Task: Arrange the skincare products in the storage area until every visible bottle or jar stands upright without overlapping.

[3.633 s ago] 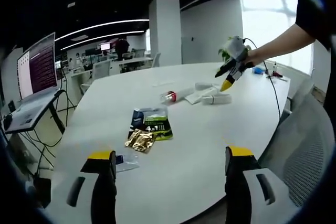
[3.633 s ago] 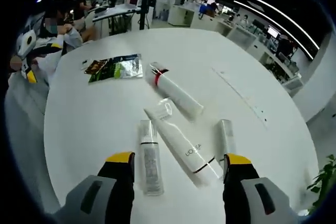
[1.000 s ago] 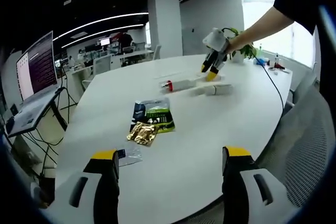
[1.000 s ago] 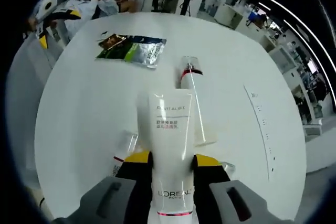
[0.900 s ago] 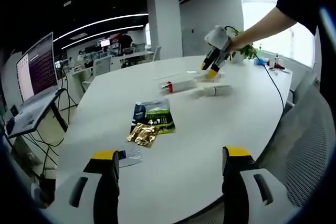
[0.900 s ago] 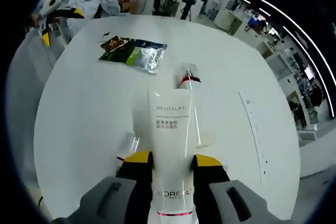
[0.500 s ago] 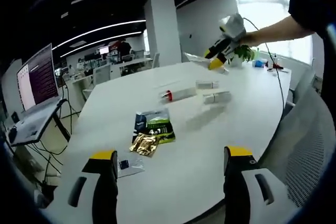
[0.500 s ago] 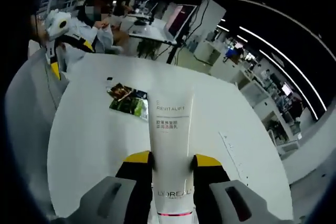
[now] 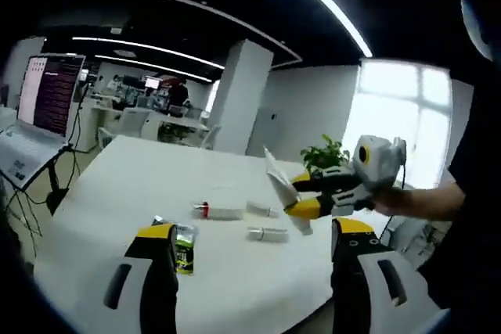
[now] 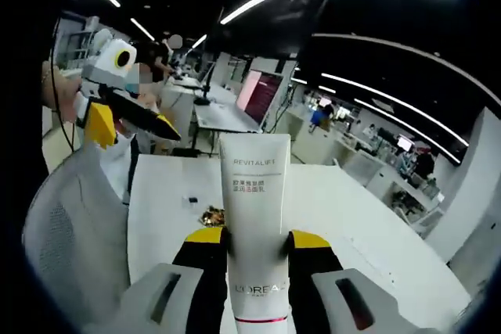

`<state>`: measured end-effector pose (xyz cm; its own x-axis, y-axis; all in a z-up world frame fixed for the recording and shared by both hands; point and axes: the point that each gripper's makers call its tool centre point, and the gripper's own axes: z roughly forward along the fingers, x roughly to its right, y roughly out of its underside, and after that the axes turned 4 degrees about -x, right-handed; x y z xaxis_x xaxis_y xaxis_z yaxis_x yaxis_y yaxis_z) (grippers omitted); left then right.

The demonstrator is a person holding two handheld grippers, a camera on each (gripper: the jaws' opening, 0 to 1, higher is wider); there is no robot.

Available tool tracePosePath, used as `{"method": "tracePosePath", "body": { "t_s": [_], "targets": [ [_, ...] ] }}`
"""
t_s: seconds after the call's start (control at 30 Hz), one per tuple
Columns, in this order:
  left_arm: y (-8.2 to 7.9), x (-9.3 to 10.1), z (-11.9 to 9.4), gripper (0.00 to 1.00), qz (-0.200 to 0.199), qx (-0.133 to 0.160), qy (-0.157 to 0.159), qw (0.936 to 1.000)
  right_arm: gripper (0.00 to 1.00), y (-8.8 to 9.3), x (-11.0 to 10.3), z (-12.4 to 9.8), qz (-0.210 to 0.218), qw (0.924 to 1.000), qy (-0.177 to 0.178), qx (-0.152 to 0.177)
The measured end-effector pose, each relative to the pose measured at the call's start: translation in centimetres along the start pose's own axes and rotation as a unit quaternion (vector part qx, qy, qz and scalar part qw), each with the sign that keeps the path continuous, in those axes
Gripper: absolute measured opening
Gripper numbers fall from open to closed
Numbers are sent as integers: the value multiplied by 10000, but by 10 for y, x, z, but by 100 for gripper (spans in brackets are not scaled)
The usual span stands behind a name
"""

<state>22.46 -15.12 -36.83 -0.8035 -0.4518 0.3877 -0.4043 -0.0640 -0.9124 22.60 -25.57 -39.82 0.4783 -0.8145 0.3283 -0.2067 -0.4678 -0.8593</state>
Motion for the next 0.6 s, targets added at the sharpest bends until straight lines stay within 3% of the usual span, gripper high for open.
{"method": "tracePosePath", "body": {
  "t_s": [0.07, 0.1, 0.27, 0.43, 0.6],
  "targets": [
    [-11, 10, 0, 71, -257, 208, 149, 9993, 21, -15, -21, -6, 112, 9997, -4, 211],
    [-14, 13, -1, 71, -201, 221, 150, 9994, 21, -18, -27, -8, 115, 9996, -16, 246],
    [-13, 22, -2, 63, 27, 32, 201, 9998, 21, -29, -57, -17, 37, 9995, -3, 319],
    [-12, 27, -4, 61, 109, -17, 154, 9998, 21, -33, -65, -25, -25, 9994, 83, 348],
    [-11, 36, -3, 58, 170, -56, 141, 9997, 21, -44, -70, -34, 232, 9973, 395, 576]
  ]
}}
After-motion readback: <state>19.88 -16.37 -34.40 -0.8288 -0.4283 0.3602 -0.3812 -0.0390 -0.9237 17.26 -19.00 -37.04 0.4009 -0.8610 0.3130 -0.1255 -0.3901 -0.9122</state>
